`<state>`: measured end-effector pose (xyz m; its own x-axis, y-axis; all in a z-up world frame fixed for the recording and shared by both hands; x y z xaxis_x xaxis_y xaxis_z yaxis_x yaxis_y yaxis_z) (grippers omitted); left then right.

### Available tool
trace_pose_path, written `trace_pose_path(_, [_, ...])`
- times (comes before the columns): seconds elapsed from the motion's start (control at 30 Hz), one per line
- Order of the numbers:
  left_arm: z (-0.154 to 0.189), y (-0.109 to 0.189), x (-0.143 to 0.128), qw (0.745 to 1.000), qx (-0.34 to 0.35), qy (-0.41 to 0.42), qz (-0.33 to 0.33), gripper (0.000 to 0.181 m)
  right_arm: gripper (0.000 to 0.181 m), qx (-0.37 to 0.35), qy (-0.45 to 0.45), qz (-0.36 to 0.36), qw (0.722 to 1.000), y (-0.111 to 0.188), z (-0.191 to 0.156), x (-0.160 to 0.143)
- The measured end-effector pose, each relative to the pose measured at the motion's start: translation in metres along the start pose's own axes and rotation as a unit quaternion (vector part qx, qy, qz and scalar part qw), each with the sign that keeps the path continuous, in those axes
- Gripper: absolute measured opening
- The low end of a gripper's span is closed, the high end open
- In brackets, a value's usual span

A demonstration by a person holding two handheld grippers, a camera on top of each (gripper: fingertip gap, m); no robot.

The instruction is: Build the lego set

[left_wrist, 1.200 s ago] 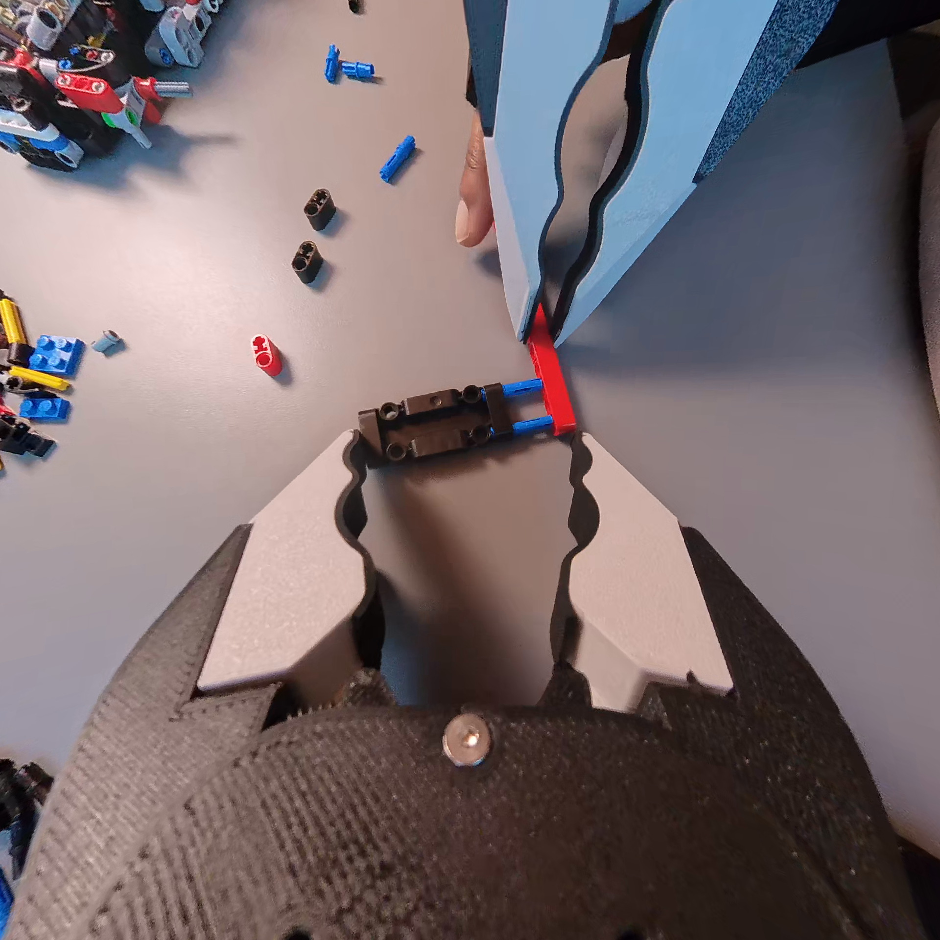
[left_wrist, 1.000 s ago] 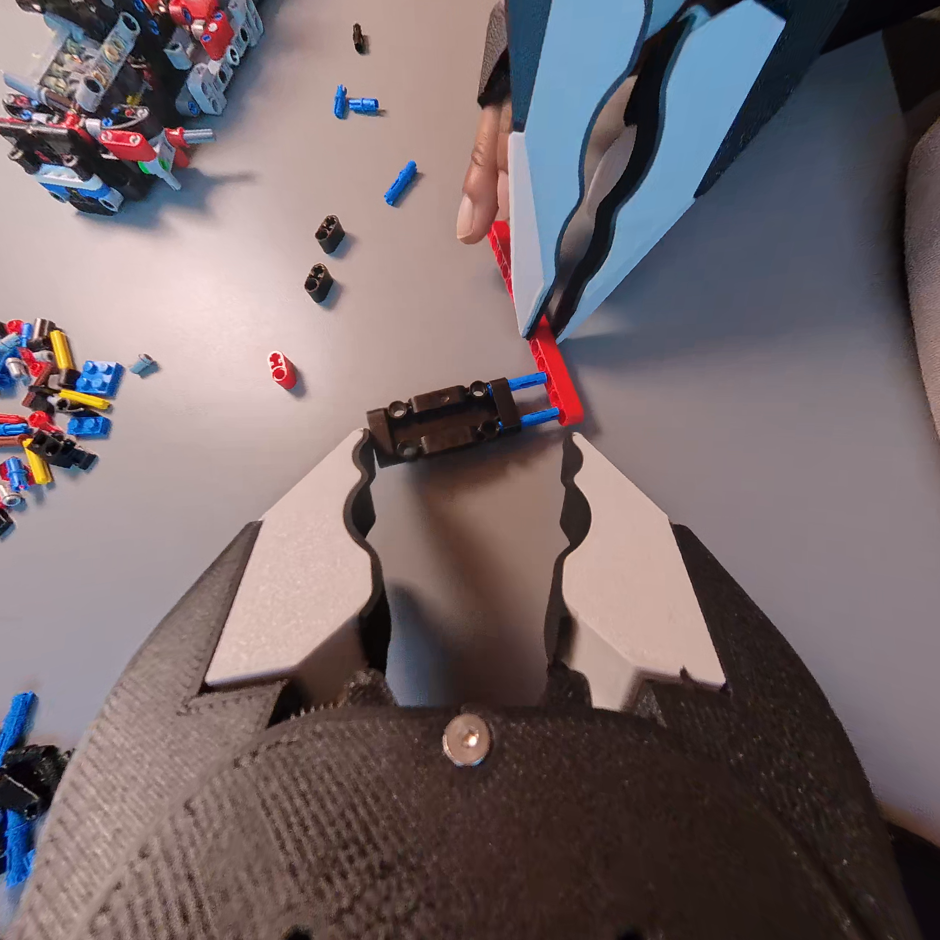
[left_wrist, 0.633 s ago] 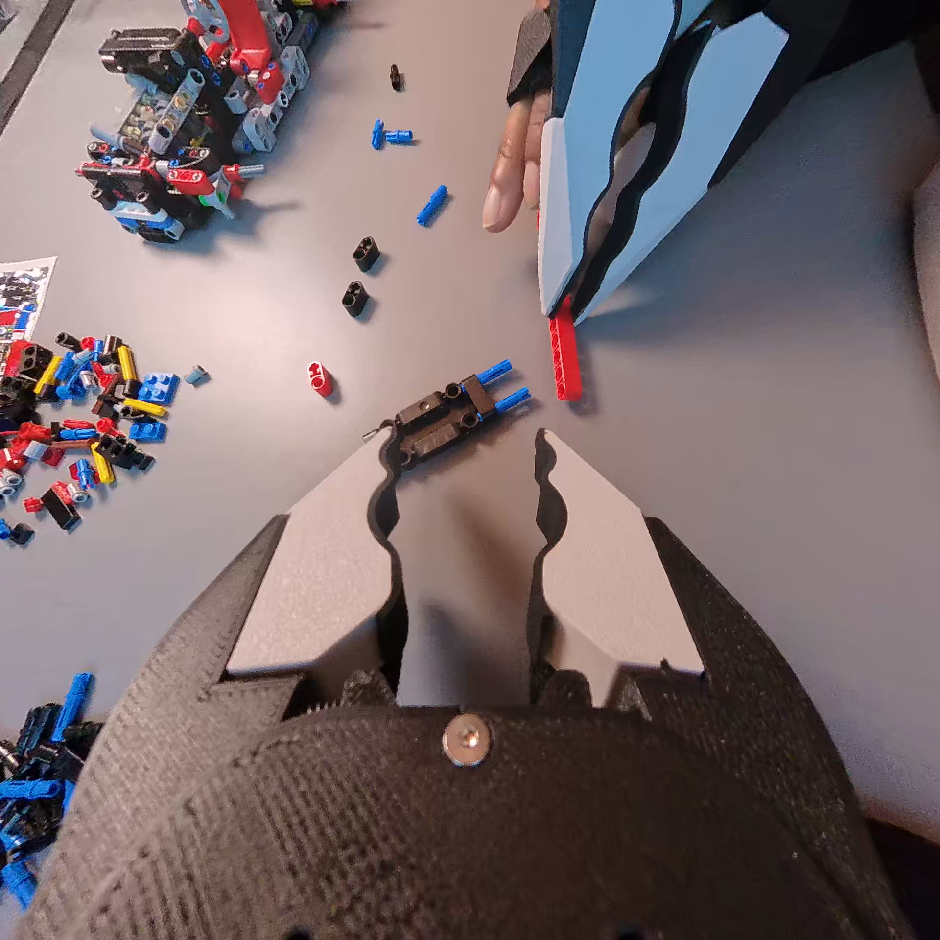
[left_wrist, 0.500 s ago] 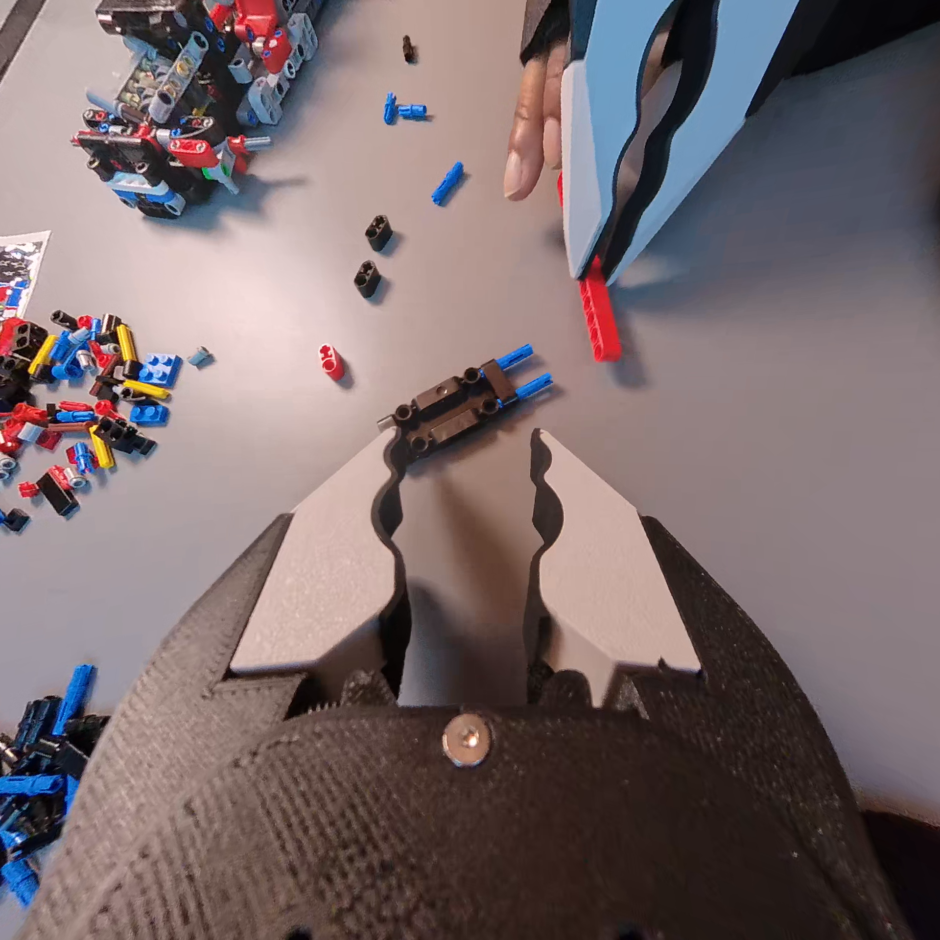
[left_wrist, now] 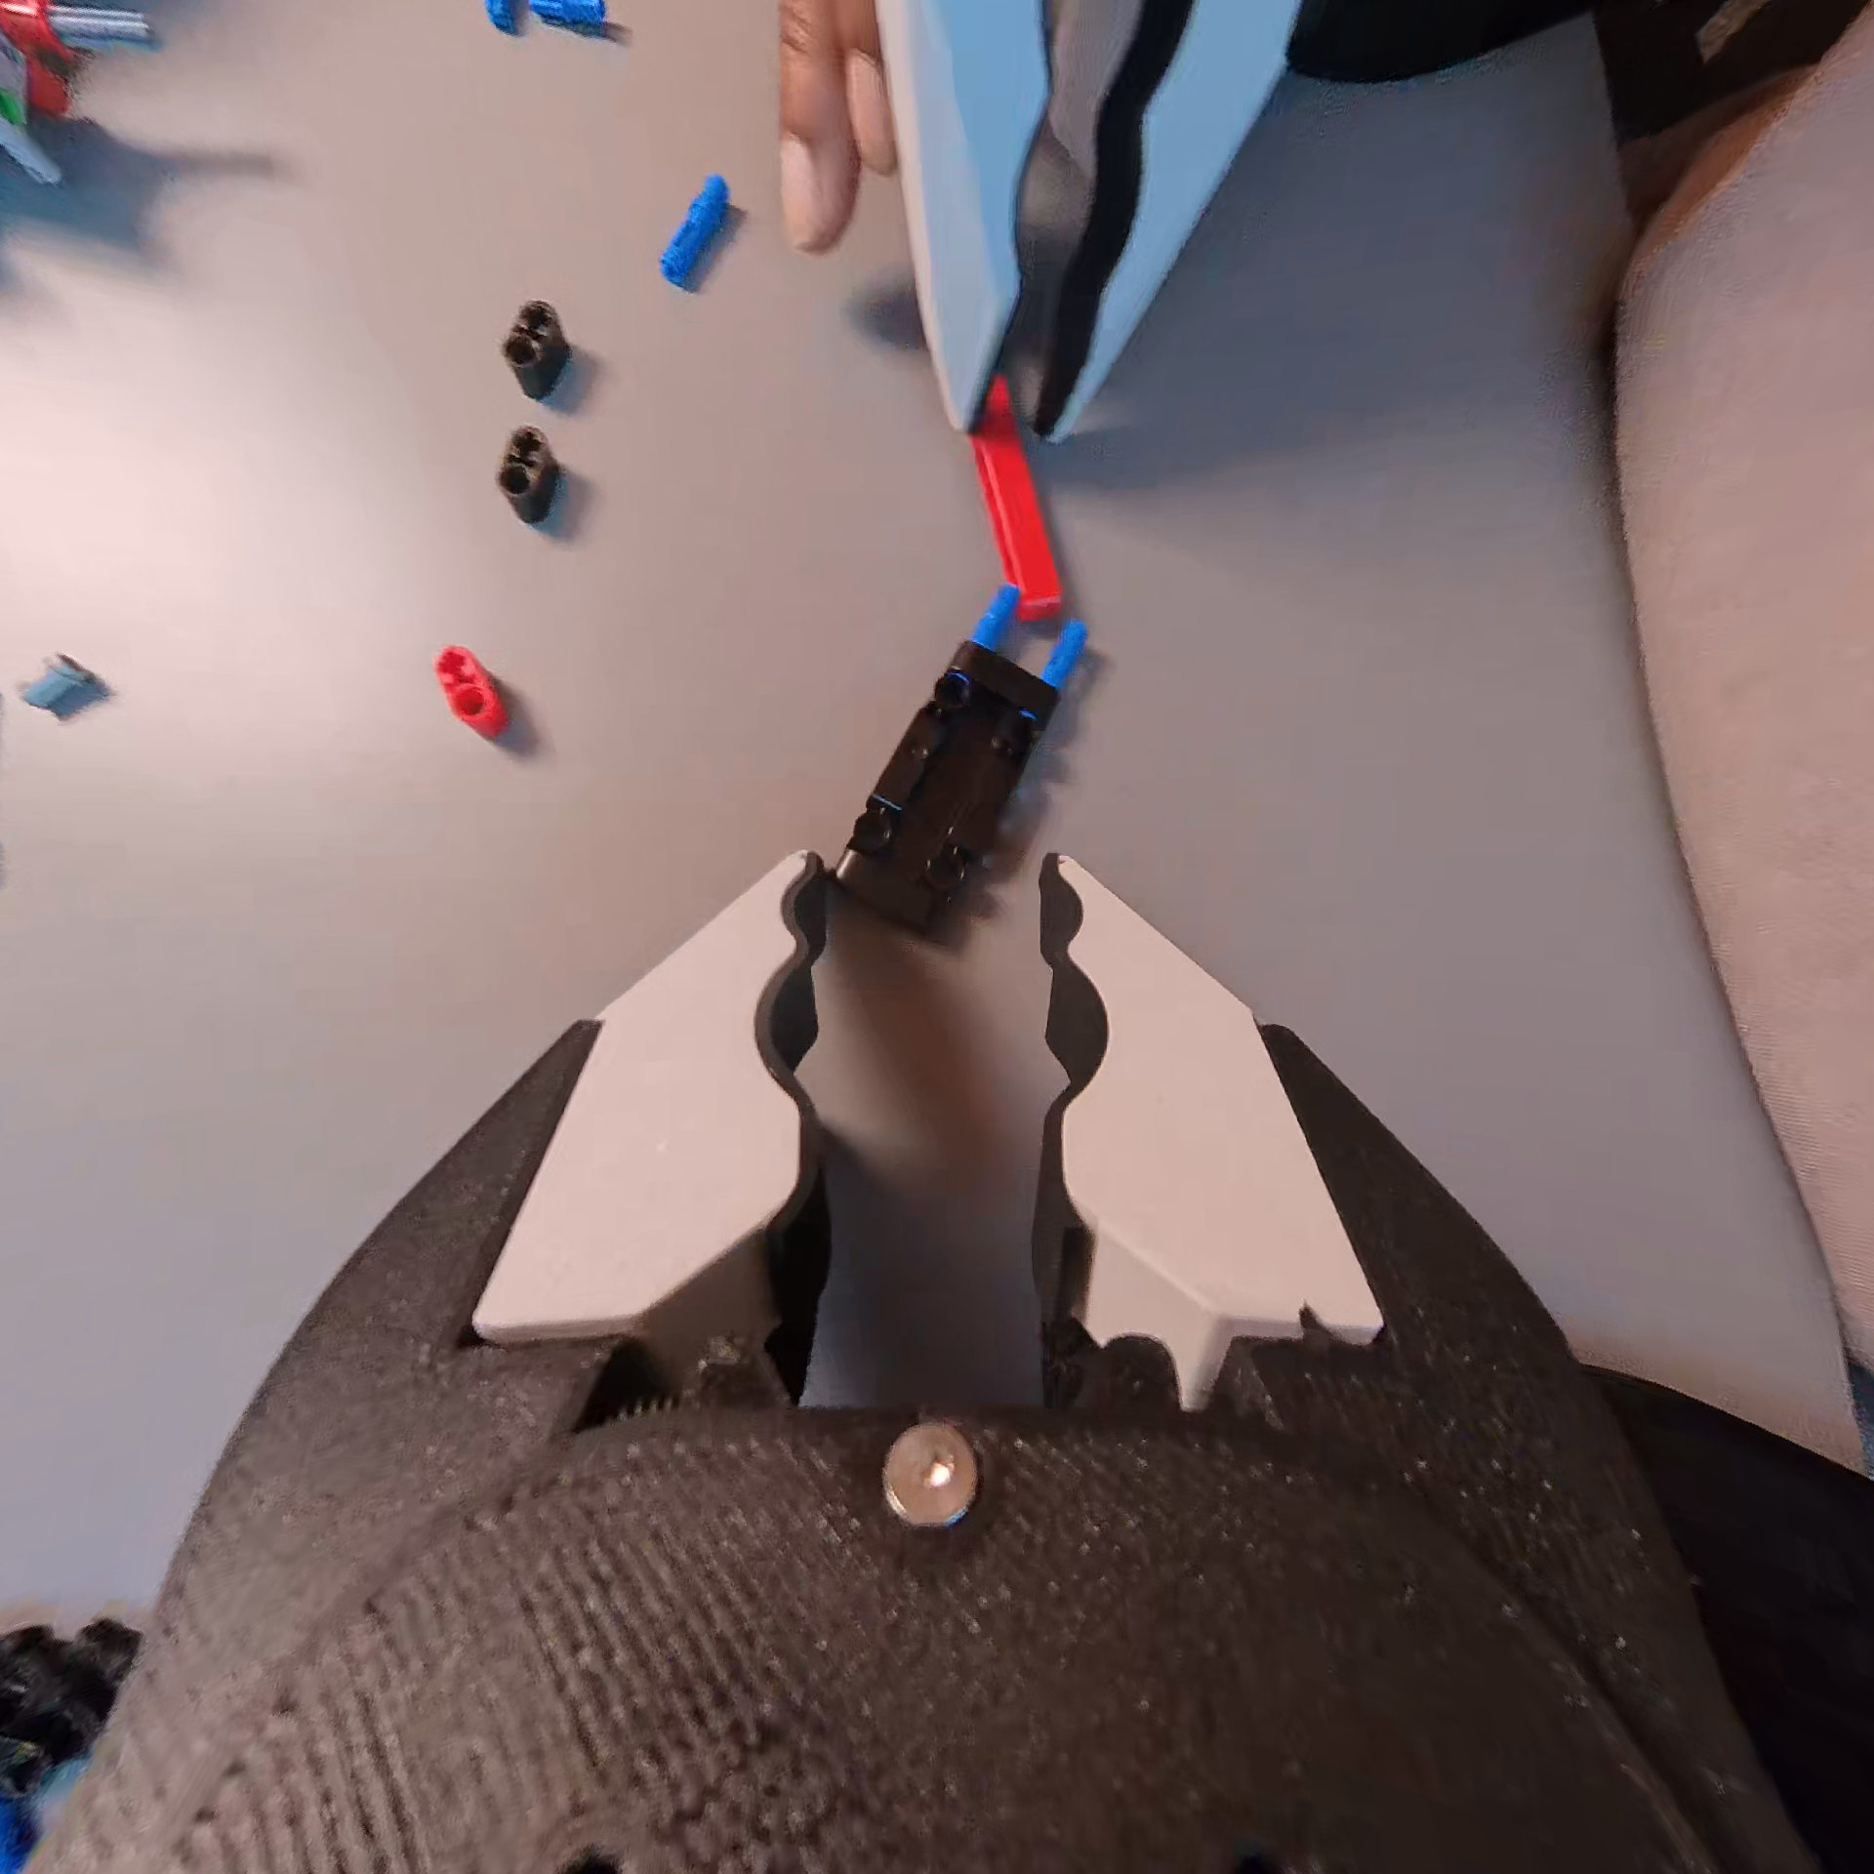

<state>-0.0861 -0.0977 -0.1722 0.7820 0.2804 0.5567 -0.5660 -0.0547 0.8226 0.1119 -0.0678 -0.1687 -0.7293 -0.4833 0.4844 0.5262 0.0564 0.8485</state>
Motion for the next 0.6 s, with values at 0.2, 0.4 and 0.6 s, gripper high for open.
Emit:
trace_pose_path(0.2, [0.016, 0.011, -0.012, 0.993, 0.026, 0.076, 0.090, 0.043, 0.016, 0.006, -0.078, 0.014, 0.997, 0.013, 0.002, -0.016])
trace_pose_path(0.4, [0.020, -0.003, -0.004, 0.995, 0.053, 0.064, 0.057, 0.048, 0.006, 0.033, -0.118, -0.015, 0.992, 0.003, 0.010, -0.012])
trace_pose_path(0.6, [0.033, -0.012, 0.004, 0.993, 0.104, 0.046, 0.022, 0.028, 0.005, -0.044, -0.180, -0.022, 0.983, 0.011, 0.008, -0.014])
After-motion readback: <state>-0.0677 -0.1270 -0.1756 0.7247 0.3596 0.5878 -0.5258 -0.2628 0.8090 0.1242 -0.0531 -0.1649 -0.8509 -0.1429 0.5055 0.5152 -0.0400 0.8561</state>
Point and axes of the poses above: each gripper's, where its closed fingertips meet, y back along the fingers, x out of its top, z = x × y across the jaws, the point moved 9 cm from there along y, back along the fingers, and after that the axes turned 7 degrees about -z, right-handed, at the moved point
